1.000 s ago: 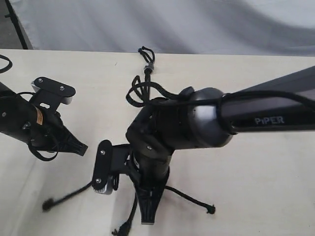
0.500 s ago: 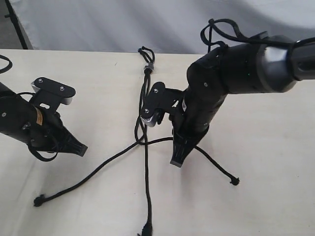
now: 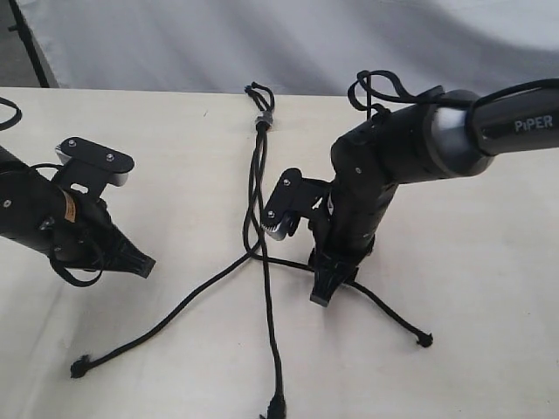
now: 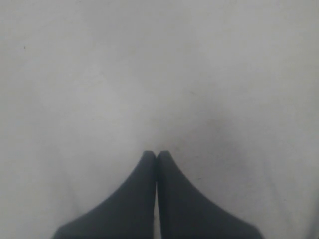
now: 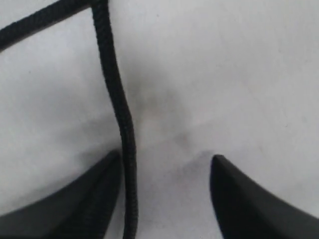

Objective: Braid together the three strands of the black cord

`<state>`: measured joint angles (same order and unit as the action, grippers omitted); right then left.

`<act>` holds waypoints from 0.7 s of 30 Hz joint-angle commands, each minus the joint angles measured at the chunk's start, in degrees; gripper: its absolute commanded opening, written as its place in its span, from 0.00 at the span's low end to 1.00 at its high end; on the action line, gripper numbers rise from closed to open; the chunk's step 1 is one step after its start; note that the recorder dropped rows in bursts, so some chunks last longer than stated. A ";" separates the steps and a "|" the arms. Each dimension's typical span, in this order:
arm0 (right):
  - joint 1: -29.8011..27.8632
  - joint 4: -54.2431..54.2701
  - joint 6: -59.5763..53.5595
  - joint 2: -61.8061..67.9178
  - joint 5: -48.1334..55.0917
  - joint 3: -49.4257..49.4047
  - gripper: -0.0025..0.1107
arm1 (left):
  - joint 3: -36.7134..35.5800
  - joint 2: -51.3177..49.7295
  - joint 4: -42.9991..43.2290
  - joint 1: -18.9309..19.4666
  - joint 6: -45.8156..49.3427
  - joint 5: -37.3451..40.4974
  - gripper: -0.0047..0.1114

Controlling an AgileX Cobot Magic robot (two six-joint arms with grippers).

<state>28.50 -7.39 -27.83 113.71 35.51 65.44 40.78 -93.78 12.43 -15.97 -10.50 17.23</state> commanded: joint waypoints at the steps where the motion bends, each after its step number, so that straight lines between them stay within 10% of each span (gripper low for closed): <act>1: -0.81 -1.06 -0.16 -3.05 0.40 -0.19 0.68 | -0.32 0.43 -2.92 0.11 -0.17 -0.48 0.04; 14: -17.14 3.40 4.94 -22.93 -2.28 -1.57 0.72 | 6.79 -0.25 -18.65 -20.66 6.24 2.28 0.05; 21: -19.87 3.39 3.40 -23.37 -8.67 -5.02 0.72 | 18.37 -9.27 -19.85 -26.79 3.02 12.01 0.45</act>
<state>9.04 -4.57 -23.69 90.76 30.19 61.24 55.85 -99.31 -6.95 -41.46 -6.25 25.89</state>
